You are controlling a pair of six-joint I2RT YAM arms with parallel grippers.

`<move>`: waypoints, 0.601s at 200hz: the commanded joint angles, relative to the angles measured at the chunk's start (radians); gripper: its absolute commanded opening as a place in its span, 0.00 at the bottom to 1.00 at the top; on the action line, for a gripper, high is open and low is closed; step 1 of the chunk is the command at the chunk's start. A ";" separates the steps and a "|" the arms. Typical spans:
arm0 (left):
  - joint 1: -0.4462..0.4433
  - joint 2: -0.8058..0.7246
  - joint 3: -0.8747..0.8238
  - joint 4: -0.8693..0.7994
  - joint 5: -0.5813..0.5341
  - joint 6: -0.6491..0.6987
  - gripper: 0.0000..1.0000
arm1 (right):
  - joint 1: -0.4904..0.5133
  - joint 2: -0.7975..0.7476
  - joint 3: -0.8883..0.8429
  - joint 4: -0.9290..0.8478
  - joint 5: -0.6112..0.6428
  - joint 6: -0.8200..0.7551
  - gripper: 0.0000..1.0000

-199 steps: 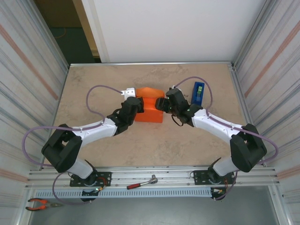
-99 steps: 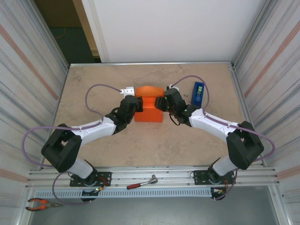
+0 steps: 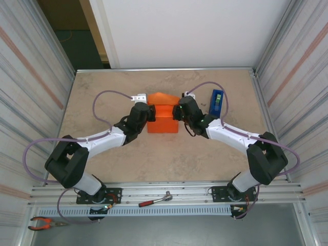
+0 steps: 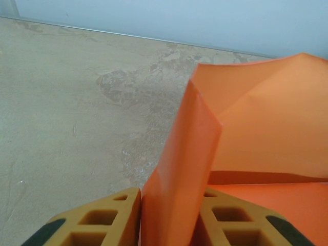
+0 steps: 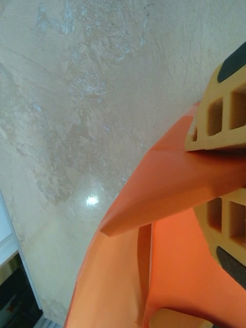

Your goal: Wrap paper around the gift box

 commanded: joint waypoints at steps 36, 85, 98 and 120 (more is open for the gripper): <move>0.006 -0.041 0.057 -0.029 0.065 0.061 0.41 | -0.001 0.001 0.036 -0.105 0.015 -0.053 0.00; 0.011 -0.001 0.055 0.002 0.076 0.065 0.50 | -0.003 0.019 0.004 -0.101 0.025 -0.033 0.00; 0.012 0.017 0.058 0.001 0.063 0.064 0.50 | -0.002 0.018 -0.003 -0.098 0.023 -0.025 0.00; 0.012 0.038 0.059 -0.007 0.038 0.074 0.48 | -0.004 0.007 -0.002 -0.103 0.014 -0.021 0.02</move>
